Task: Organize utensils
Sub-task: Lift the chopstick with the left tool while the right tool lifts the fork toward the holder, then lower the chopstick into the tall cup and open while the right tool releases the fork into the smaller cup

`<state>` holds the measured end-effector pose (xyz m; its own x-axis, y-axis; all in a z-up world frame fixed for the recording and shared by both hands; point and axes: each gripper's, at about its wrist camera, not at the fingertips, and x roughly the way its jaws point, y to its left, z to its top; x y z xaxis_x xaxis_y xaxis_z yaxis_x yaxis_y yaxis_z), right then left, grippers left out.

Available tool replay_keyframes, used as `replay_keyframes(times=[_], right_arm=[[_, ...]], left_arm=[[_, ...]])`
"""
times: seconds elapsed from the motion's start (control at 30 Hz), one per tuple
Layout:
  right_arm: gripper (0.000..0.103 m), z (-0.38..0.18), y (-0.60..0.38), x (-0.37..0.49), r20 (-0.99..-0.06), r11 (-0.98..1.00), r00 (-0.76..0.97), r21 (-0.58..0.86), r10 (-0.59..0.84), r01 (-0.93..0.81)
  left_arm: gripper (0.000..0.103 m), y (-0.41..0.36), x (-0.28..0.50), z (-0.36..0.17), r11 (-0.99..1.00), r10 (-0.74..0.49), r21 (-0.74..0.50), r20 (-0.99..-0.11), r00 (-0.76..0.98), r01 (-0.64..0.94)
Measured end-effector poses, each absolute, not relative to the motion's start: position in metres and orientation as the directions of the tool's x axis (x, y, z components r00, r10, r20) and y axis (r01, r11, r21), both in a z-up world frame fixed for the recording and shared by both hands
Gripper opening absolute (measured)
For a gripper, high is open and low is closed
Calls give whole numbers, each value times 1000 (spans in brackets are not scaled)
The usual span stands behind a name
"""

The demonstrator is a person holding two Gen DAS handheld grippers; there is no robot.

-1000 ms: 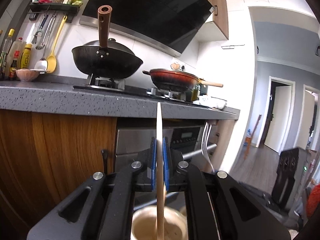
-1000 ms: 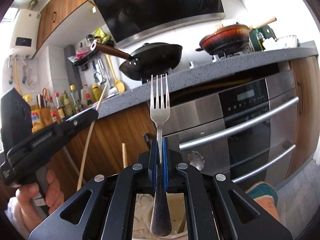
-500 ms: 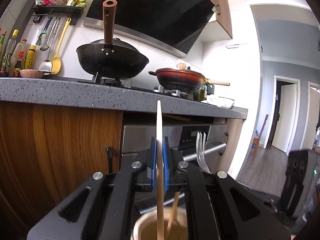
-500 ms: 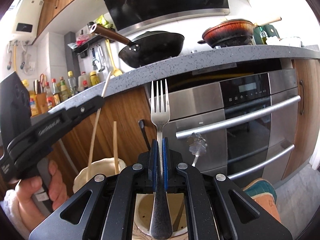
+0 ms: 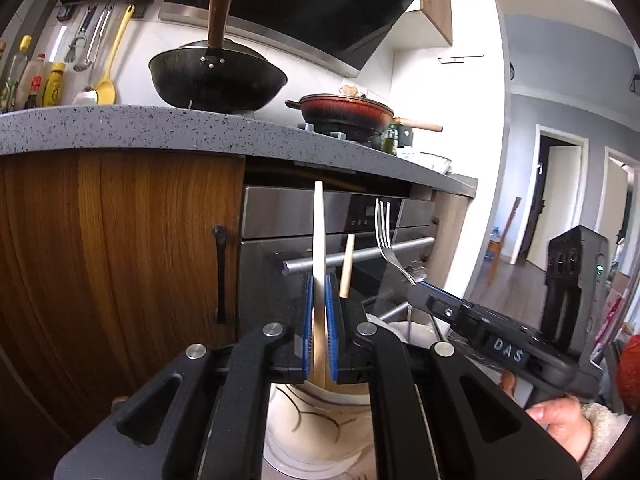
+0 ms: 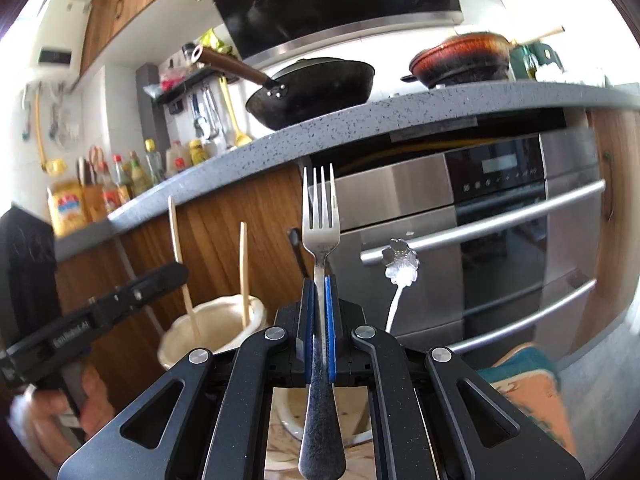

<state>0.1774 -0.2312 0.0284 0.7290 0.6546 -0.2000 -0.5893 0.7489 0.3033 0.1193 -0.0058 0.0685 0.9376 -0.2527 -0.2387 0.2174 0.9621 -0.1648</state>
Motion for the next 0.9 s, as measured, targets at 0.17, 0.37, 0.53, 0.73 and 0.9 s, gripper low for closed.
replay_keyframes(times=[0.17, 0.37, 0.53, 0.73, 0.9], right_arm=[[6, 28, -236, 181, -192, 740, 727, 337, 659, -582], [6, 39, -230, 183, -134, 779, 782, 289, 609, -557], [6, 36, -201, 186, -165, 842, 826, 134, 539, -522], [6, 25, -194, 178, -202, 856, 833, 66, 515, -513], [6, 25, -209, 164, -211, 859, 834, 90, 510, -503]], left_arm=[[6, -10, 117, 66, 961, -266, -146, -253, 930, 236], [6, -9, 118, 65, 961, -266, -146, -252, 931, 235], [6, -8, 121, 61, 961, -267, -145, -261, 928, 236], [6, -3, 124, 59, 958, -273, -162, -278, 921, 235], [6, -2, 127, 55, 961, -267, -155, -315, 911, 228]])
